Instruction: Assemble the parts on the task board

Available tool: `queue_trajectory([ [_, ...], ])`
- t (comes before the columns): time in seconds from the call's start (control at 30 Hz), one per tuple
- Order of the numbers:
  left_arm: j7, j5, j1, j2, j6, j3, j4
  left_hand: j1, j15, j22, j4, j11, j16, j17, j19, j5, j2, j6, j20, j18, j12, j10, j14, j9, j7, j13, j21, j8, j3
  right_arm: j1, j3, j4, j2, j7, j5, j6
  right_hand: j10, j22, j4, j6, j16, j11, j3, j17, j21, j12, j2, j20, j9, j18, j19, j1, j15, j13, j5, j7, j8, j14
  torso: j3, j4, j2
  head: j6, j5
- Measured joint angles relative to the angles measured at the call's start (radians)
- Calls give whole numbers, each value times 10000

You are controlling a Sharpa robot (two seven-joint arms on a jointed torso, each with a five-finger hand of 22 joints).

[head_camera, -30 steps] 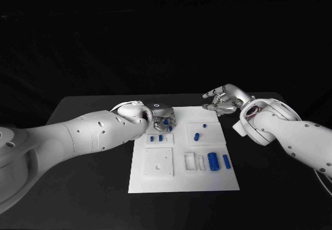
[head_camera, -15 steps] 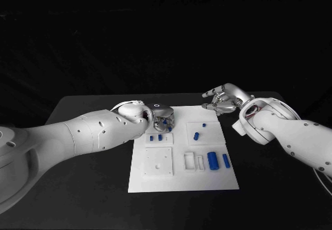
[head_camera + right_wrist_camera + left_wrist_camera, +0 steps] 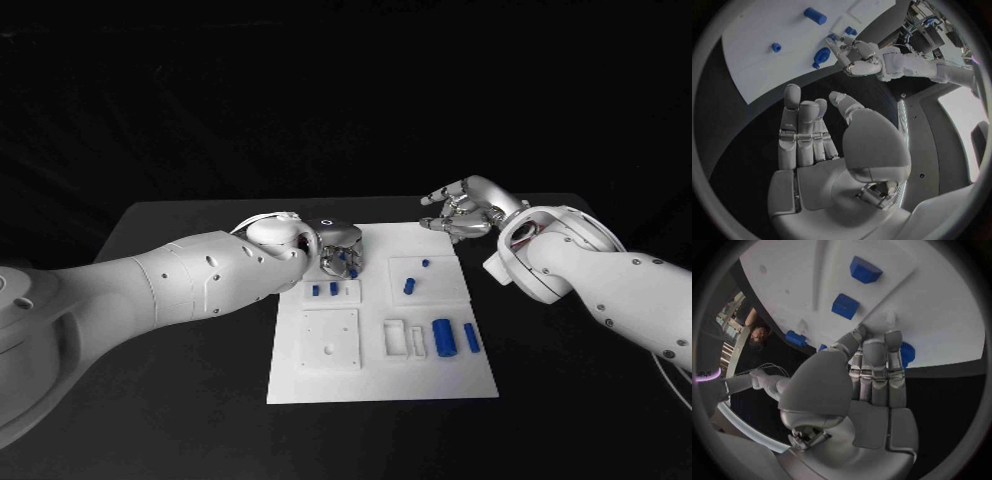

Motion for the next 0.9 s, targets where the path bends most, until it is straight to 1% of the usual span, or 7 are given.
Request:
queue_trajectory([
  [0.1,95,52,-22,-78,-119,-9,34,-52,-16,0,-55,2,0,-2,0,0,50,2,0,-4,0,3,15,4,2,0,0,0,52,0,0,33,-1,2,2,-1,0,0,12,0,0,0,12,-7,0,0,0,0,0,-1,0,0,0,-30,0,0,0,0,-2,6,0,40,22],
  [0.27,213,175,-48,-226,-318,-17,156,-101,-16,-1,-79,3,0,-11,0,0,99,3,0,-8,0,4,14,6,3,0,0,0,52,0,0,55,-8,9,5,-1,0,0,12,0,0,0,12,-7,0,0,0,0,0,0,0,0,0,-32,0,0,0,0,-2,7,-4,72,35],
  [0.37,277,302,-53,-333,-437,14,270,-127,-16,-2,-80,4,0,-10,0,-3,125,4,1,-10,0,4,15,5,4,0,0,0,51,0,0,56,-17,11,6,-1,0,0,12,0,0,0,12,-7,0,0,0,0,0,-1,0,0,0,-45,0,0,0,0,-7,9,-7,91,35],
  [0.47,323,446,-59,-425,-535,119,355,-176,-15,-2,-83,4,0,-10,-9,-3,114,7,-8,-11,0,5,15,3,7,0,0,-1,14,0,0,54,-26,12,8,-1,0,0,12,0,0,0,12,-7,0,0,0,0,0,-1,0,0,0,-45,0,0,0,0,-9,12,-7,109,35],
  [0.57,351,603,-59,-522,-603,286,460,-181,-15,-3,-65,5,0,-10,-36,-3,119,12,-35,-74,0,6,14,0,12,1,0,-1,-44,0,0,47,-45,12,9,-1,0,0,12,0,0,0,12,-7,0,0,0,0,0,0,0,0,0,-45,0,0,0,0,-9,19,-10,118,50],
  [0.77,363,924,-51,-743,-642,592,677,-181,-15,-3,-18,6,0,-10,-36,-4,119,20,-35,-77,0,7,14,-5,21,1,0,-3,-92,0,0,42,-71,13,11,-1,0,0,12,0,0,0,12,-7,0,0,0,0,0,1,0,0,0,-45,0,0,0,0,-9,18,-10,126,72],
  [0.9,353,1147,-47,-953,-634,739,863,-181,-15,-3,-8,7,0,-10,-1,-5,119,21,-71,-95,0,7,15,-11,23,1,0,-4,-183,-1,3,42,-88,13,12,-1,0,0,12,0,0,0,12,-7,0,0,-1,0,0,0,0,1,0,-45,0,0,0,0,-9,18,-10,126,81],
])
